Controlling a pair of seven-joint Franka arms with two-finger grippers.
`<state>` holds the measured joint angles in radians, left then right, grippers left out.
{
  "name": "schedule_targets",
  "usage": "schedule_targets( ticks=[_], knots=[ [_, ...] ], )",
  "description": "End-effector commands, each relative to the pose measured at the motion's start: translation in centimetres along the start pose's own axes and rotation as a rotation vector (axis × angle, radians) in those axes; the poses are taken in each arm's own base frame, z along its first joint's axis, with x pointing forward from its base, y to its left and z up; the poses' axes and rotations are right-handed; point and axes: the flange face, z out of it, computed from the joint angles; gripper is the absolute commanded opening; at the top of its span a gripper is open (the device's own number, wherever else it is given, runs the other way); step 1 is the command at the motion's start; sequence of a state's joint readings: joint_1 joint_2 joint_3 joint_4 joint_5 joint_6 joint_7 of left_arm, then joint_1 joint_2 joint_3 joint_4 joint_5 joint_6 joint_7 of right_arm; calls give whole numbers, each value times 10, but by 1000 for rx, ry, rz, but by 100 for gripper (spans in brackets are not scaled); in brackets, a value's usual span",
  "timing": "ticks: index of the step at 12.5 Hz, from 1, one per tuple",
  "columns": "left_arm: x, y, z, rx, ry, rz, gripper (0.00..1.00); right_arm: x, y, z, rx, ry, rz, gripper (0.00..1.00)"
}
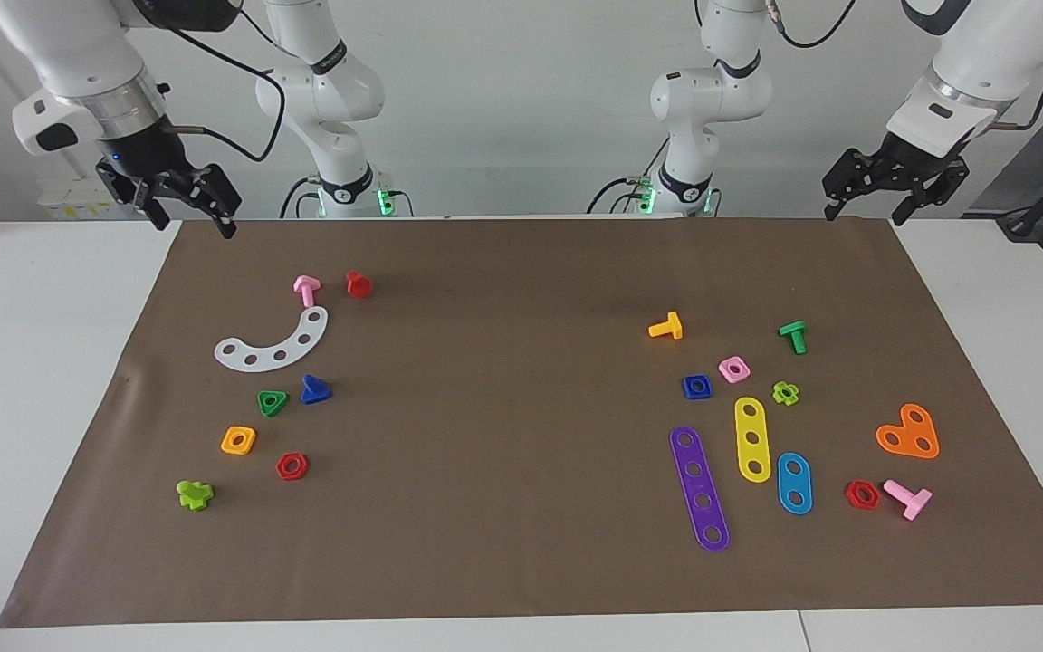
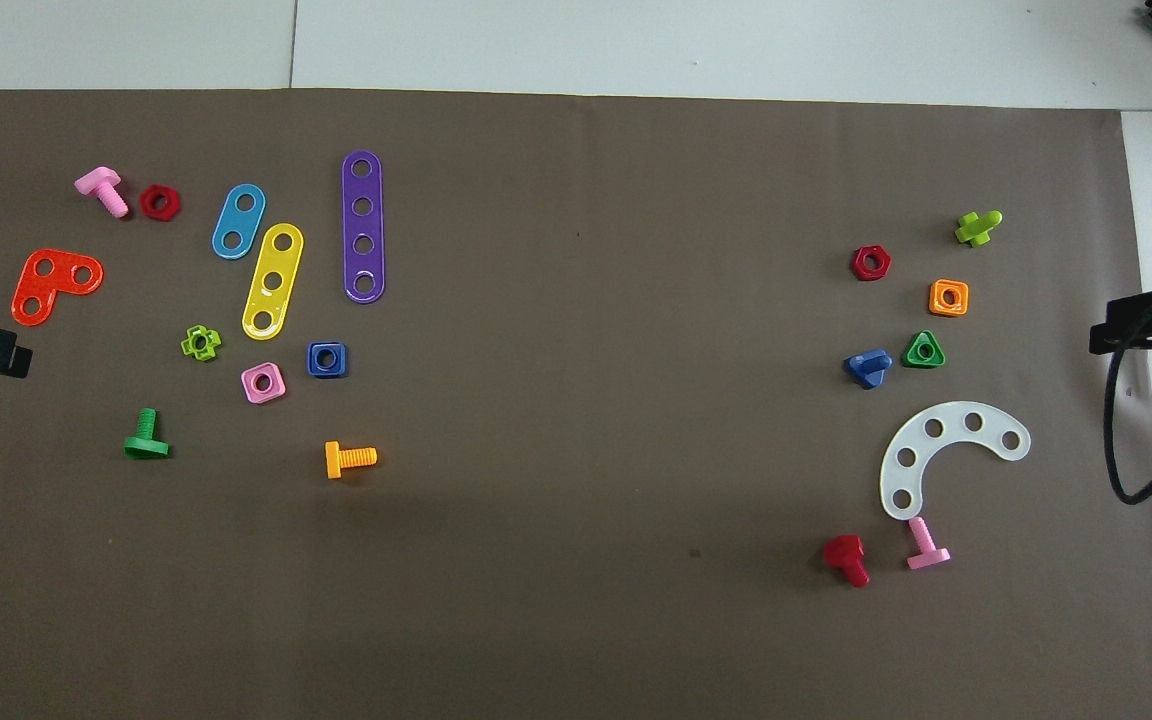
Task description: Unscrew and place screws in storage area
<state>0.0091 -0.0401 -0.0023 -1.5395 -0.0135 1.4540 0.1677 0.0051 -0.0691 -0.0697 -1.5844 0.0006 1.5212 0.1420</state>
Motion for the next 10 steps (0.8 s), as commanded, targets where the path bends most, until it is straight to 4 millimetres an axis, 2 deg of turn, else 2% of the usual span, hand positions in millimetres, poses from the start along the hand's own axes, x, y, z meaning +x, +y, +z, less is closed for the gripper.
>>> schedule_targets(
  ticks=[1,4,10],
  knots=[
    [-7,-2,0,-9,-7,-4,100,0,0,0,-40,-8,-8,100],
    [-6,-1,0,-11,-6,-3,100,-2,-6,8,-56,-19,-28,100],
    [-6,-1,0,-11,-6,-3,100,-3,-10,7,-41,-20,-33,100]
  ],
)
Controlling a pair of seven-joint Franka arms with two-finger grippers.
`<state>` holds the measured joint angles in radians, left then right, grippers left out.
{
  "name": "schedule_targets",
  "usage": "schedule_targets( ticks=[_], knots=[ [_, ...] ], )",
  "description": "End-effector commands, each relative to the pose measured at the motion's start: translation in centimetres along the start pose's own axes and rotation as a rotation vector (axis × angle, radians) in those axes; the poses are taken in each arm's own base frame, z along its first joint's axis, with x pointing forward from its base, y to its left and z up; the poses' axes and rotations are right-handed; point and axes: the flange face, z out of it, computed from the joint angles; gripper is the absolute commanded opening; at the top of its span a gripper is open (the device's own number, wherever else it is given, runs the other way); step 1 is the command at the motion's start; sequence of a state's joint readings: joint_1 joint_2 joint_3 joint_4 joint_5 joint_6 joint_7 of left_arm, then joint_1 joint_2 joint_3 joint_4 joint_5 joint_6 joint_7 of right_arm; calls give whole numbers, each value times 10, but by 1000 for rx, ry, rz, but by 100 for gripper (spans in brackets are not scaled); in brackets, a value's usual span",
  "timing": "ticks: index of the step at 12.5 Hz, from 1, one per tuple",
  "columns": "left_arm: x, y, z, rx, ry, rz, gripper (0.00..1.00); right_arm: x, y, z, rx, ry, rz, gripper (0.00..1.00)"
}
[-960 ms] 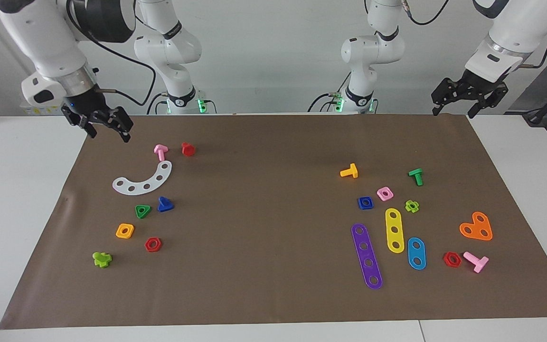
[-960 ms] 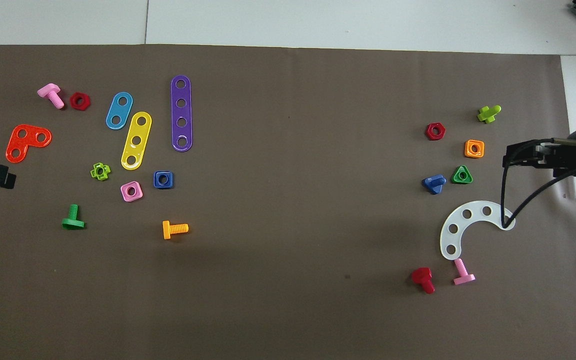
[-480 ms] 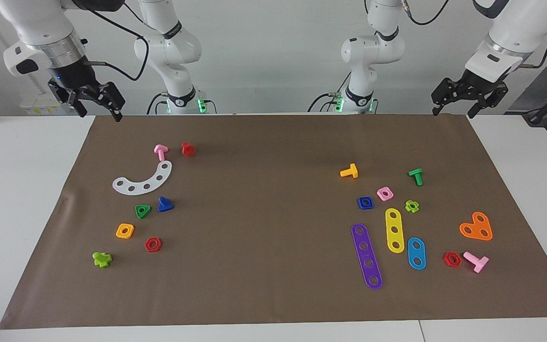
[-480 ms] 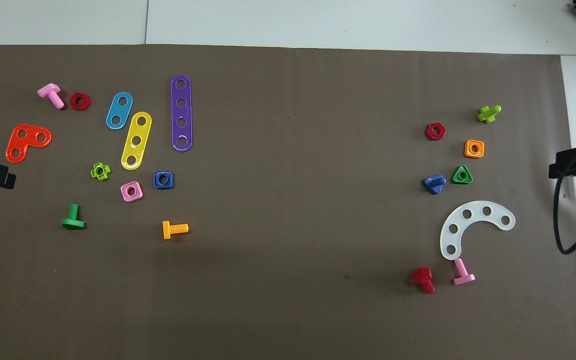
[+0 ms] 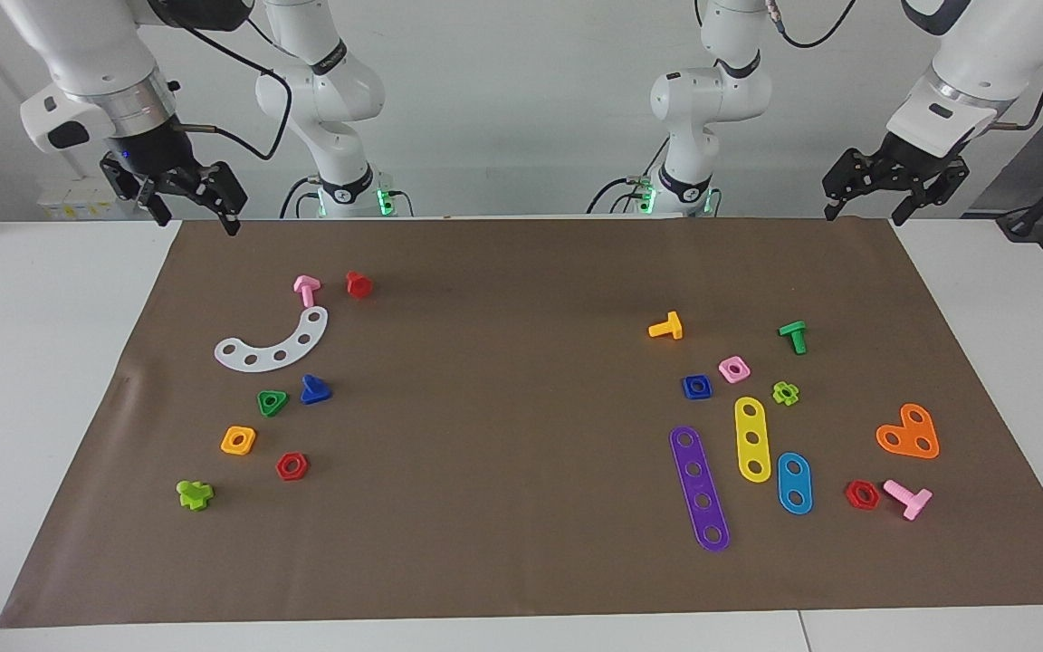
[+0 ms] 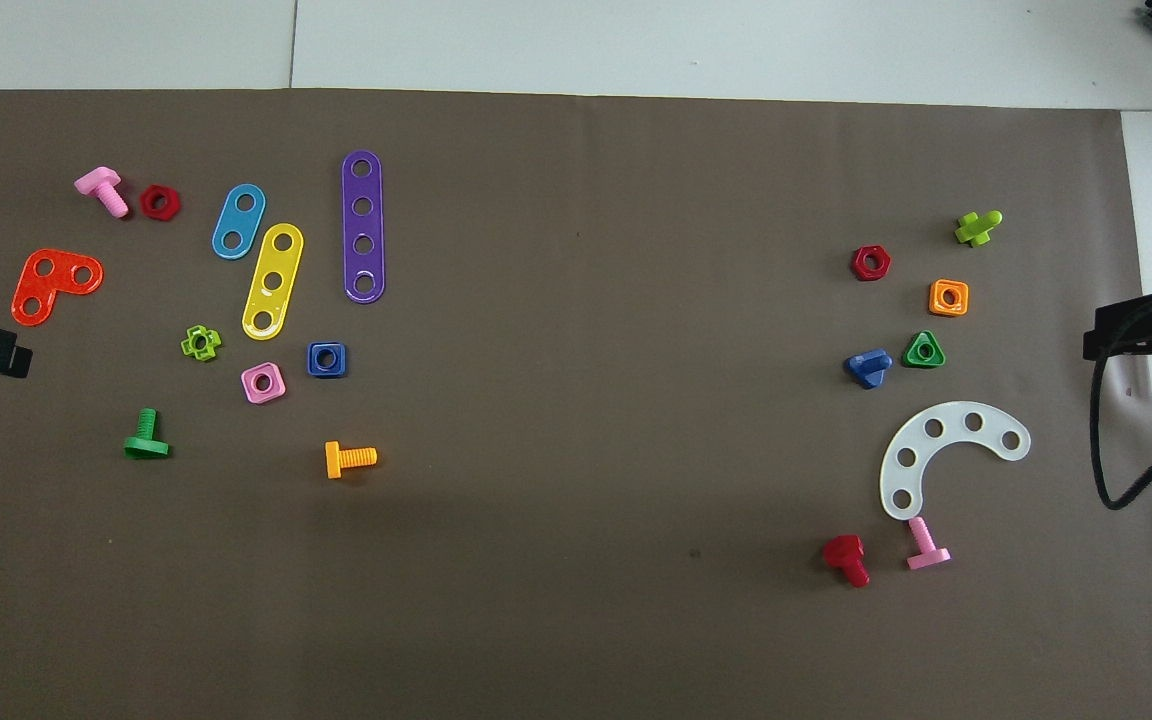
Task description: Unscrew and place screws in storage area
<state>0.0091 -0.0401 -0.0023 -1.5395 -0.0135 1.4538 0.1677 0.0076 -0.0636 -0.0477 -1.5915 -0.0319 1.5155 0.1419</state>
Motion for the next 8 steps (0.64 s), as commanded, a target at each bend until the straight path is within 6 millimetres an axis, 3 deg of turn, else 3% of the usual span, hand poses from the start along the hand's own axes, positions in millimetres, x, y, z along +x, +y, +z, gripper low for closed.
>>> schedule_targets(
  ticks=[1,8],
  knots=[
    [-6,-1,0,-11,-6,-3,100,-3,0,0,-4,-7,-10,100],
    [-6,-1,0,-11,-6,-3,100,-3,-1,1,1,-11,-7,100]
  ],
)
